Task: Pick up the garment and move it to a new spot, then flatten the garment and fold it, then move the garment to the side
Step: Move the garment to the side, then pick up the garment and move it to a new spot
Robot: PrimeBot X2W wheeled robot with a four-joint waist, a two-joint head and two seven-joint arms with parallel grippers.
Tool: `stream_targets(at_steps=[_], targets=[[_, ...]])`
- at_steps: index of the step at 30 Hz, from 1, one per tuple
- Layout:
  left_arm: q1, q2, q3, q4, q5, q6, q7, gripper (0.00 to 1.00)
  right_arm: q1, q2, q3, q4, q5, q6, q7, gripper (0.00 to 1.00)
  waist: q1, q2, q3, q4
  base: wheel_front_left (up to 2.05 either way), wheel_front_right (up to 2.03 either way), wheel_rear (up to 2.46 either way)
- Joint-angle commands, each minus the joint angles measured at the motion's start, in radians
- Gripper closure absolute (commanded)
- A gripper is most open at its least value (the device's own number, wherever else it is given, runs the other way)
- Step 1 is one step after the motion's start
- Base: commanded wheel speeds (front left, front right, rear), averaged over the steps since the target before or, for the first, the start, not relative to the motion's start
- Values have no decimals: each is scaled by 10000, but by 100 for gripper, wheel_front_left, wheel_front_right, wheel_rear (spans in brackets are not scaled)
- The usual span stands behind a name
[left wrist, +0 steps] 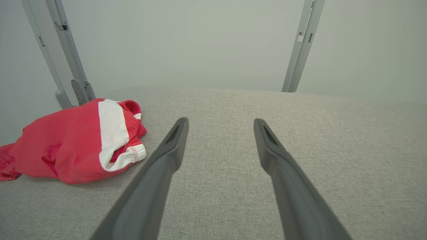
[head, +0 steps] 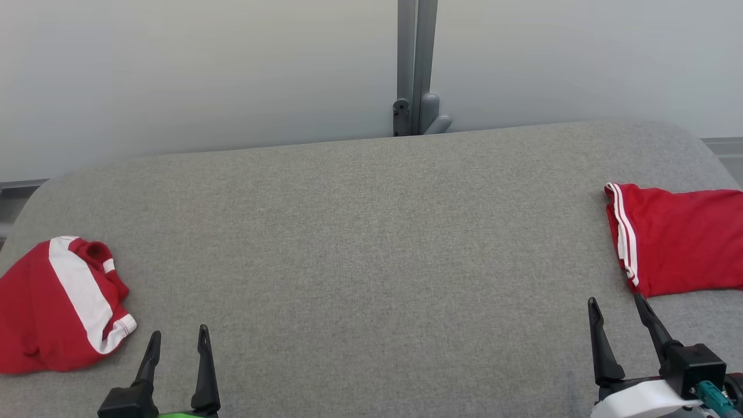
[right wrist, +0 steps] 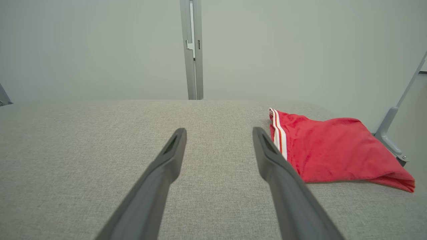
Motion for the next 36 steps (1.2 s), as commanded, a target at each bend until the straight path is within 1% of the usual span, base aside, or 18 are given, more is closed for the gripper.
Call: stream_targets(at_steps=[1, 5, 9, 12, 18, 22, 25, 28, 34, 36], targets=[[-66, 15, 30, 12, -28, -24, 9, 0, -25, -5, -2, -57, -138, -12, -27, 0, 1, 0, -8, 7, 0, 0, 0], [-181, 16, 51, -7, -36, -48, 9, 0, -26, 17, 29, -199, -146, -12, -27, 0, 1, 0, -16, 222, 0, 0, 0], [-195, 16, 82, -82, -77, -16, 9, 0, 106, 24, 50, -354, -91, -12, -29, 0, 1, 0, -64, 818, 0, 0, 0], [-144, 19, 60, -103, -117, -21, 9, 0, 216, 28, 86, -396, -7, -12, -29, 0, 1, 0, -116, 1577, 0, 0, 0], [59, 22, 55, -136, -39, 0, 9, 0, 216, 31, 436, -358, 282, -12, -28, 0, 1, 0, -197, 3354, 0, 0, 0], [185, 16, 233, -209, -8, -42, 8, 0, -3, 25, 793, -283, 345, -12, -28, 0, 1, 0, -237, 4189, 0, 0, 0], [258, 17, 406, -274, -35, -89, 9, 0, -23, 27, 959, -225, 367, -12, -30, 0, 1, 0, -266, 4521, 0, 0, 0], [267, 16, 474, -330, -116, -101, 9, 0, -10, 24, 1012, -211, 394, -12, -30, 0, 1, 0, -256, 4639, 0, 0, 0], [133, 13, 475, -498, -317, -69, 9, 0, 102, 17, 1046, -289, 230, -12, -28, 0, 1, 0, 73, 4458, 0, 0, 0], [-25, 14, 464, -567, -489, -39, 9, 0, -37, 17, 1009, -388, 103, -12, -28, 0, 1, 0, 457, 4288, 0, 0, 0]])
